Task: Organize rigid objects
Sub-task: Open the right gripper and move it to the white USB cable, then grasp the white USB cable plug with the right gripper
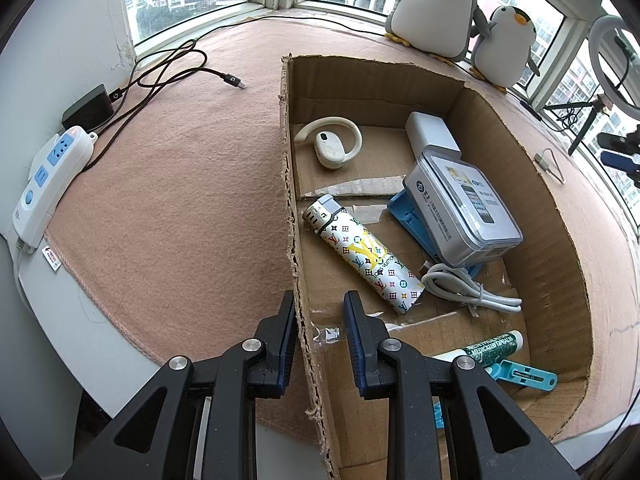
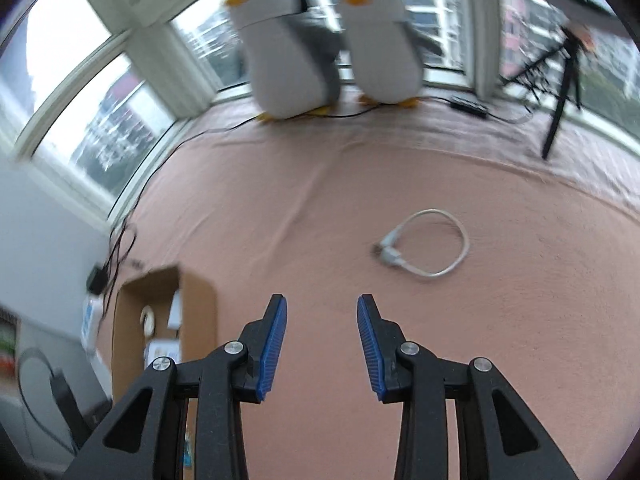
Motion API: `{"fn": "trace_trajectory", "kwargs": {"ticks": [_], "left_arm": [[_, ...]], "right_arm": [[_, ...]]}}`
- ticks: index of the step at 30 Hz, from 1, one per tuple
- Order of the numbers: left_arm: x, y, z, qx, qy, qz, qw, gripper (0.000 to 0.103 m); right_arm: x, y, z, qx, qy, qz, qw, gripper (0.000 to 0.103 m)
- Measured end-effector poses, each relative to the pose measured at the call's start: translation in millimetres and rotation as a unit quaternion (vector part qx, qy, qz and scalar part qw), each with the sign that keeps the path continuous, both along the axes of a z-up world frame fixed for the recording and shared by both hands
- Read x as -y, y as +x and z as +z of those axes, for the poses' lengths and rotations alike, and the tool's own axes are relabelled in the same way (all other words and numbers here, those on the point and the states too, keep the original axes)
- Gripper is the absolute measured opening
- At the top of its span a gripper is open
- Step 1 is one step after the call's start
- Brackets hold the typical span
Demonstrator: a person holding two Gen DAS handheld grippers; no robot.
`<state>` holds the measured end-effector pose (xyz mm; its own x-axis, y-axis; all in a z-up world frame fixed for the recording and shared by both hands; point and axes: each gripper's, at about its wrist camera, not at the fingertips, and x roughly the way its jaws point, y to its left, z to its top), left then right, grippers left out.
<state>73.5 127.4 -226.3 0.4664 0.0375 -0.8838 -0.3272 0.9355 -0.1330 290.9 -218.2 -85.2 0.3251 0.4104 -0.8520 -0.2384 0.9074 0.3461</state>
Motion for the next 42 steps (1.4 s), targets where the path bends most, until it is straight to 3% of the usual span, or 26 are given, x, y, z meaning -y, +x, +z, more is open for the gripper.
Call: {"fn": "trace_trajectory", "kwargs": {"ticks": [11,20,34,42], "left_arm": [[0.2,0.0,-0.1,0.000,0.000,0.000,1.0000,0.025],[1.3,0.0,-0.9,0.001,-0.003,-0.003,1.0000,0.025],[-1.2,-0.5,-1.5,0.003,-0.006,-0.004,1.0000,0.025],[-0.4,-0.4,-1.7,0.003,-0.005,-0.005,1.0000,0.025]], "right_arm": [[1.6,64.1,-50.0,-0.058,-0.019,-0.071,0.996,0.033],[-7.7,91.5,-82.7,-0.079,-0.060,-0.110,0.989,0.033],[-16.0,106.9,-97.8,-0.077,-0.099,-0.123,0.984,0.032],[-14.1,106.5,-99.9,-0.069,-0.109,-0.114,0.985,0.009]]}}
